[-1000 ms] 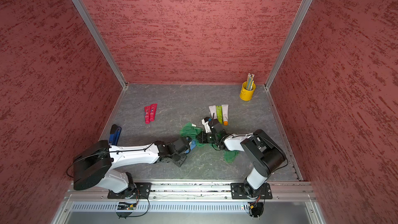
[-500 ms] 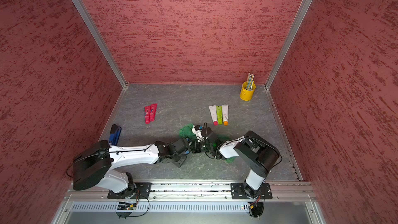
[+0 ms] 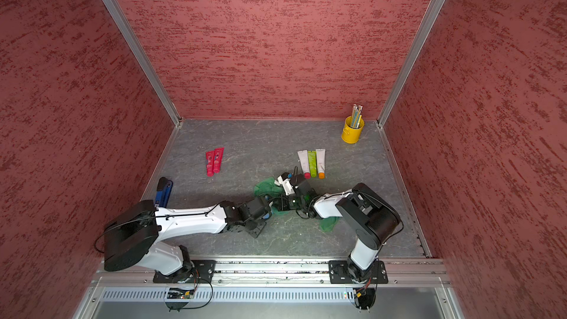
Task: Wipe the surface of the toothpaste tube
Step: Wipe the dirt from the toothpaste tube.
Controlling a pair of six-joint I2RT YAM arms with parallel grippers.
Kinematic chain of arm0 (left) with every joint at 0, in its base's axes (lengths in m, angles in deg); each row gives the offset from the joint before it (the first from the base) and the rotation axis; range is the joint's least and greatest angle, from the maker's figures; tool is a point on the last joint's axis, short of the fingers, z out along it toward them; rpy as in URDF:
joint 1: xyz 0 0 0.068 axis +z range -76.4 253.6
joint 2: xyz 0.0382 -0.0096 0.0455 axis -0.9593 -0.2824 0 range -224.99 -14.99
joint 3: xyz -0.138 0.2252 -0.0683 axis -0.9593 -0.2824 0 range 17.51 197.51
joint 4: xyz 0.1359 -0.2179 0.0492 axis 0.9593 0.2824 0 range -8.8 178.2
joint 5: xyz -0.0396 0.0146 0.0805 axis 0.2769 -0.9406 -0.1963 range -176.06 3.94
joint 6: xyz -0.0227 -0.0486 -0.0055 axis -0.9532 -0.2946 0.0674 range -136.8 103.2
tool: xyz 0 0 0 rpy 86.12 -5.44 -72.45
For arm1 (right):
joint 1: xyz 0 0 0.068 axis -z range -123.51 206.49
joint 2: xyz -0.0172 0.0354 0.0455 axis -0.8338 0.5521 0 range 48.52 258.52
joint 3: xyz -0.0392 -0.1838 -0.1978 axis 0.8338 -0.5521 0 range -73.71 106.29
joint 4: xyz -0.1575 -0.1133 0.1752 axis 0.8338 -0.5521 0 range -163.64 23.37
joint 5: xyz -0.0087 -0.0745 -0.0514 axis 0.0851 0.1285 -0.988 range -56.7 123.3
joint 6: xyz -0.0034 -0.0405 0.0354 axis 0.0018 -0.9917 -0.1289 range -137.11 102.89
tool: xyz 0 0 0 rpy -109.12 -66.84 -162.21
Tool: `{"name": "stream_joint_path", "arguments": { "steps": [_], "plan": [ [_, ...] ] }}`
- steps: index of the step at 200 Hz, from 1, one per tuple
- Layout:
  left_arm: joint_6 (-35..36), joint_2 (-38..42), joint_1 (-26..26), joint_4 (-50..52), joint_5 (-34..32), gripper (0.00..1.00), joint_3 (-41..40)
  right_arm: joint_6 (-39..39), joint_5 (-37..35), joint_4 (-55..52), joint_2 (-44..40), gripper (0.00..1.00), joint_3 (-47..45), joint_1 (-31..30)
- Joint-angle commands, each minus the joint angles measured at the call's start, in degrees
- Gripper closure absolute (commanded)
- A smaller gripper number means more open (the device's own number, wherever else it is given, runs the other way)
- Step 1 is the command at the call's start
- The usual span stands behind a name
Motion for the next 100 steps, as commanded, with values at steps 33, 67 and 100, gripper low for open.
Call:
{"name": "stream_joint_path", "arguments": {
  "steps": [33,67,100],
  "plan": [
    [-0.28,0.82,-0.07,-0.73,-1.39,0.95,-0.36,-2.28,-3.96,-4.43,-0.49,1.00,-0.06,0.71],
    [-0.36,0.67,-0.02,-0.62,-1.44,0.95,-0.28,0.85,3.14,-0.70,-0.57,1.00,-2.37,-4.40],
    [-0.67,0.43,0.40,-0.48,-1.94,0.95,-0.10,5.14,7.82,4.82,-2.19,1.00,-5.39,-7.76]
  ]
}}
